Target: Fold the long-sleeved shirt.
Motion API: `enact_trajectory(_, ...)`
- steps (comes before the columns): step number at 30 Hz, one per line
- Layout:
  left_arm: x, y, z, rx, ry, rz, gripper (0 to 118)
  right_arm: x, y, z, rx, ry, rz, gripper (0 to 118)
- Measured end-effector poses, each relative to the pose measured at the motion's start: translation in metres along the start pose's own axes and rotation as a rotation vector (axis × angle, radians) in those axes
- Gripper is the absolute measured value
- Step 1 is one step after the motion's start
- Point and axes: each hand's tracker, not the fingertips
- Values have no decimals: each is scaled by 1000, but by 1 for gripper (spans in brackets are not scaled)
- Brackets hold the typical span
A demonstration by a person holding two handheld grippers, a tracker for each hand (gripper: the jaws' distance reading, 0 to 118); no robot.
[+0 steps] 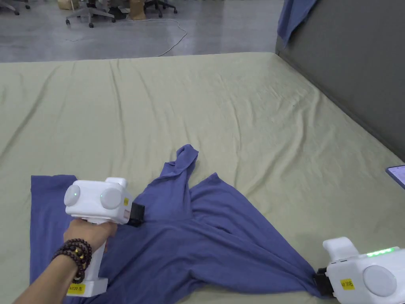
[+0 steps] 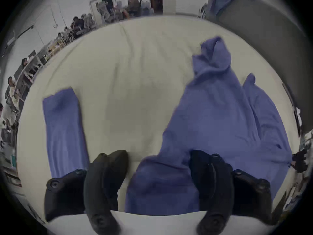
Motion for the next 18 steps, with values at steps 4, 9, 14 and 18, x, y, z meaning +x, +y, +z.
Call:
enact_trajectory(4, 10, -8, 37, 116, -1, -29, 0, -1, 1, 0, 0, -1, 1, 2)
enact_trajectory(9, -3, -3, 88, 216, -70, 34, 0, 4, 12, 31, 73, 28, -33, 2)
enact_trajectory(14, -22, 24, 176, 408, -76, 48, 0, 8, 74, 113, 343, 86, -58, 2)
enact_trajectory(18, -42, 58, 262, 593, -40, 86, 0, -2, 157, 181, 518, 66, 20, 2)
